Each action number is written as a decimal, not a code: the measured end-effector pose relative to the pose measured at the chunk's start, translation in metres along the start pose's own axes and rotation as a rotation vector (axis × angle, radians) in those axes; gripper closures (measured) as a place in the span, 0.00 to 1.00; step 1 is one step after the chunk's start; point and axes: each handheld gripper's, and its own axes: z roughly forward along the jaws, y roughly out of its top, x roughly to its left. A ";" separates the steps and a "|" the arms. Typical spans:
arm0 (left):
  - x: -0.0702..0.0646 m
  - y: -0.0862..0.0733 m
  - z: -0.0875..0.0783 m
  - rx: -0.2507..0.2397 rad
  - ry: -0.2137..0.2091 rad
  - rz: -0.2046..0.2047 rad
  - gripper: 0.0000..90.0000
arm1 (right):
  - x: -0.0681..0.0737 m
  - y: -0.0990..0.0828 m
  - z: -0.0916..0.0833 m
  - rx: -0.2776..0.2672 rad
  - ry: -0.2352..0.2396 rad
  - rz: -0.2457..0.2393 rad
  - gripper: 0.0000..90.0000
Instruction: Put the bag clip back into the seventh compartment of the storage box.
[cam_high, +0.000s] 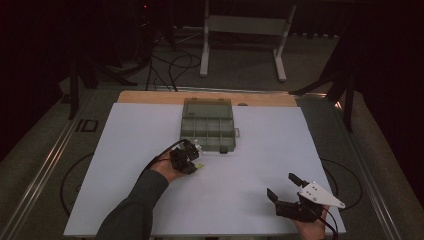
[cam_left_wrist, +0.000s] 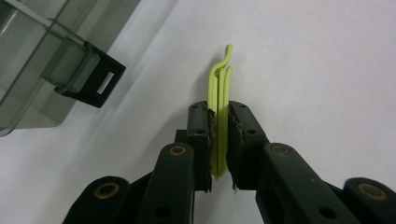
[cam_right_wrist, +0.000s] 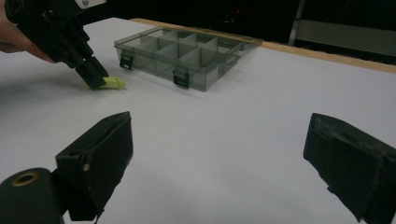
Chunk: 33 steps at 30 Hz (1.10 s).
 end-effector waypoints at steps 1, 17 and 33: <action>0.000 0.000 -0.001 -0.003 0.001 -0.003 0.90 | 0.000 0.000 0.000 -0.001 0.000 0.000 0.09; 0.002 0.005 -0.021 -0.018 0.023 -0.020 0.90 | 0.001 0.001 0.000 -0.010 0.000 0.004 0.09; 0.000 0.014 -0.031 -0.048 0.031 -0.052 0.90 | 0.002 0.001 0.000 -0.015 -0.002 0.007 0.09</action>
